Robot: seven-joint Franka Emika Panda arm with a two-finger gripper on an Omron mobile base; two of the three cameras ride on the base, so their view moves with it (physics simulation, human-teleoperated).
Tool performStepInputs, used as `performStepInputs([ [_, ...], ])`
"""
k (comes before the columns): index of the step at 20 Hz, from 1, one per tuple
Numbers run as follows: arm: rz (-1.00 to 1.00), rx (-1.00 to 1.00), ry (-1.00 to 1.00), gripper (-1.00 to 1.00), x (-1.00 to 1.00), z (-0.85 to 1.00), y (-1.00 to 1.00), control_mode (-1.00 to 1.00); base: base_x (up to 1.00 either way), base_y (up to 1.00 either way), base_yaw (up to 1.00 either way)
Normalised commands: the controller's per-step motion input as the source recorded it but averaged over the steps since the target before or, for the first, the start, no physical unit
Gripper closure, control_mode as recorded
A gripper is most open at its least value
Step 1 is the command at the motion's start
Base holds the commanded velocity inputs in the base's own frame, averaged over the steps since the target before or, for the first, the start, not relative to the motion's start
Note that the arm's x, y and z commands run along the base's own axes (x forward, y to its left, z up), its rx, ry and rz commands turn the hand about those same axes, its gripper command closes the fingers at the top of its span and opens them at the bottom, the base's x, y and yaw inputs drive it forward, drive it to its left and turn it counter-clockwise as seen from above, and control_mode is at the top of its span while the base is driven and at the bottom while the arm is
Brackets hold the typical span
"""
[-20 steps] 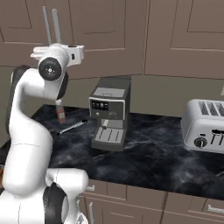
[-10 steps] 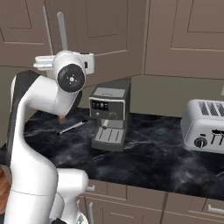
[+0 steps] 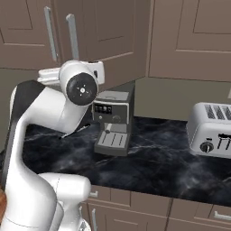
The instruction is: Pick the pan from the cabinet and place it on the stove. Then turn on the stove burner for the pan.
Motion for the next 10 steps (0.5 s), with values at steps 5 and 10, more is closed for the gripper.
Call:
performStepInputs([
  [5, 0.01, -0.11, -0.09, -1.0, -0.04, -0.12, 0.18, -1.0, 0.0, 0.0, 0.0],
  [10, 0.0, -0.07, -0.21, -1.0, -0.45, 0.05, -0.11, -1.0, 0.0, 0.0, 0.0],
])
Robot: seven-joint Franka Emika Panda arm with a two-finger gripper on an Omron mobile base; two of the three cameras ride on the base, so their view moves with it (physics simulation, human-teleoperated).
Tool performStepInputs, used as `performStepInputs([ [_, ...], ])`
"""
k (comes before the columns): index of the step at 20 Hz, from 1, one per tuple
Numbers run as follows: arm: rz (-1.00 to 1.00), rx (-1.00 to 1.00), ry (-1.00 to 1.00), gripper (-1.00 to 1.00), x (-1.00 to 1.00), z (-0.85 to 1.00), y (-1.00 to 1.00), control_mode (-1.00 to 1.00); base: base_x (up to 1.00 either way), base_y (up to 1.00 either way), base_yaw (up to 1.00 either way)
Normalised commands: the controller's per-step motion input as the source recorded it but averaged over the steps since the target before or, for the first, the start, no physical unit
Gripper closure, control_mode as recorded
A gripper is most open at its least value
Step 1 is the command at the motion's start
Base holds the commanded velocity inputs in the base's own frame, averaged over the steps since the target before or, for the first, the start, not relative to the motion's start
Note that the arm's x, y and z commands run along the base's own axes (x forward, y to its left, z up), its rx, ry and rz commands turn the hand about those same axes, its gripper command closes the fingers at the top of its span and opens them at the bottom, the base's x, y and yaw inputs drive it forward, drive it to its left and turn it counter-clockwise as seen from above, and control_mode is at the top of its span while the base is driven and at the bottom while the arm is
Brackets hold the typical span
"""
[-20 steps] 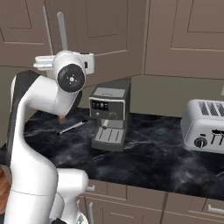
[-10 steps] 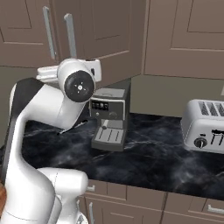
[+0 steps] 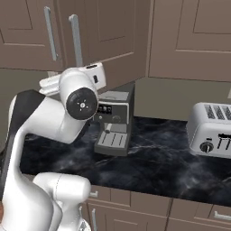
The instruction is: Pick the pan from the cabinet and place it on the stove. Then turn on the stove burner for the pan.
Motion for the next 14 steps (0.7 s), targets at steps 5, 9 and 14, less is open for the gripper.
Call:
performStepInputs([
  [5, 0.0, -0.14, -0.11, -1.0, -0.26, 0.07, 0.0, -1.0, 0.0, 0.0, 0.0],
  [9, 0.0, -0.15, 0.0, -1.0, 0.0, 0.08, -0.02, -1.0, 0.0, 0.0, 0.0],
  [14, 0.0, -0.1, 0.0, -1.0, 0.0, 0.15, -0.31, -1.0, 0.0, 0.0, 0.0],
])
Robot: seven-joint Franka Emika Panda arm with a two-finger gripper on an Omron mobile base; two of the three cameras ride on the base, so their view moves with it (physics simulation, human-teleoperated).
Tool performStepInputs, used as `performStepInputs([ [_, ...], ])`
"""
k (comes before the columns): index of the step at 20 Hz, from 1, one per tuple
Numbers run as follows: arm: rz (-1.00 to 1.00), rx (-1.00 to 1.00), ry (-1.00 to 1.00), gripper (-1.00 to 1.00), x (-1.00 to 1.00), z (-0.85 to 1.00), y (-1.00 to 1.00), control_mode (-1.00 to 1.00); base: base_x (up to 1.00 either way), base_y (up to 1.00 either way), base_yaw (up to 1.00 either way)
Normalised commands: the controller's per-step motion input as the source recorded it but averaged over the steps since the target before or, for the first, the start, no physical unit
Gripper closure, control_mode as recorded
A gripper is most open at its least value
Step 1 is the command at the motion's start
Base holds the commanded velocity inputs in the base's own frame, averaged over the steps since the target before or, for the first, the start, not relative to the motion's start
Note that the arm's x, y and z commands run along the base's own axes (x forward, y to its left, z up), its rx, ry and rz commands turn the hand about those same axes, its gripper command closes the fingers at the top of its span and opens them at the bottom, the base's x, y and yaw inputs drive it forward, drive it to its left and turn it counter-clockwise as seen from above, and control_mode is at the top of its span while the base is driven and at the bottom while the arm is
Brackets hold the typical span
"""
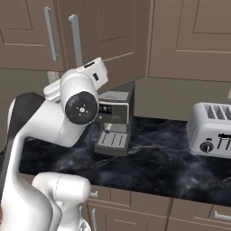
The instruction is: Pick the pan from the cabinet and place it on the stove. Then turn on the stove burner for the pan.
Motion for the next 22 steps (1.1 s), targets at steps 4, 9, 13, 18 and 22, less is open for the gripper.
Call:
performStepInputs([
  [4, 0.0, -0.06, 0.0, -1.0, -0.07, 0.15, -0.5, -1.0, 0.0, 0.0, 0.0],
  [9, -0.03, -0.13, -0.03, -1.0, -0.5, 0.05, 0.05, -1.0, 0.0, 0.0, 0.0],
  [13, -0.12, -0.18, 0.0, -1.0, -0.27, 0.01, 0.65, -1.0, 0.0, 0.0, 0.0],
  [18, -0.13, -0.28, 0.0, -1.0, 0.0, 0.0, 0.92, -1.0, 0.0, 0.0, 0.0],
  [22, -0.17, -0.32, 0.0, -1.0, 0.08, 0.0, 0.84, -1.0, 0.0, 0.0, 0.0],
])
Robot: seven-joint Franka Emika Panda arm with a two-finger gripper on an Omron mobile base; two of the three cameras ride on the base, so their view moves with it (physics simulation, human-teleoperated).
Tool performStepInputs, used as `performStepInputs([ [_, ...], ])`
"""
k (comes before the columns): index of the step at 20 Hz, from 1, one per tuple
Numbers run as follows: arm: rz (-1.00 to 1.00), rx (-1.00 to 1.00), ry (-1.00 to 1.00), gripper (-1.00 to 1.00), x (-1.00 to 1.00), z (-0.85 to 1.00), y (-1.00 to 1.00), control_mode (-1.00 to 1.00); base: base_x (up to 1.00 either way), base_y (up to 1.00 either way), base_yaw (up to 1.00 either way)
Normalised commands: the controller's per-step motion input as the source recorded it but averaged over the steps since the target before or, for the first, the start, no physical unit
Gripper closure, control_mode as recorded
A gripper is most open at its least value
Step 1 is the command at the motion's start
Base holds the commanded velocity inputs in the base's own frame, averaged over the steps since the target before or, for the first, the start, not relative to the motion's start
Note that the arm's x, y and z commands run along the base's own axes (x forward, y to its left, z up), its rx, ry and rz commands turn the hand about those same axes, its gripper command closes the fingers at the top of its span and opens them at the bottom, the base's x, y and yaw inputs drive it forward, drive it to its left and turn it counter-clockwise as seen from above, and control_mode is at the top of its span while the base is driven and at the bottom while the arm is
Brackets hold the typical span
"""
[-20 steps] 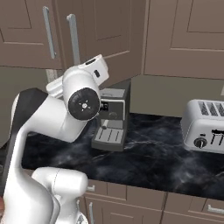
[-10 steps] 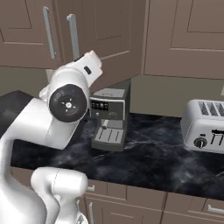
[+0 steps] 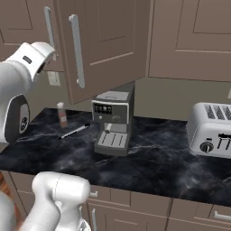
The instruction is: Pick the pan from the cabinet and place it on the stove. Then turn on the stove burner for the pan.
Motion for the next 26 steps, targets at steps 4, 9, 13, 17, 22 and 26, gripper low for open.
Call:
performStepInputs([
  [4, -0.23, -0.32, 0.0, -1.0, 0.4, -0.05, 0.55, -1.0, 0.0, 0.0, 0.0],
  [9, -0.3, -0.32, 0.04, -1.0, 0.67, -0.21, 0.24, -1.0, 0.0, 0.0, 0.0],
  [13, -0.31, -0.28, 0.08, -1.0, 0.77, -0.16, 0.03, -1.0, 0.0, 0.0, 0.0],
  [17, -0.3, -0.21, 0.11, -1.0, 0.71, -0.06, 0.0, -1.0, 0.0, 0.0, 0.0],
  [22, -0.31, -0.16, 0.14, -1.0, 0.54, 0.0, -0.09, -1.0, 0.0, 0.0, 0.0],
  [26, -0.28, -0.09, 0.12, -1.0, 0.2, -0.01, -0.51, -1.0, 0.0, 0.0, 0.0],
])
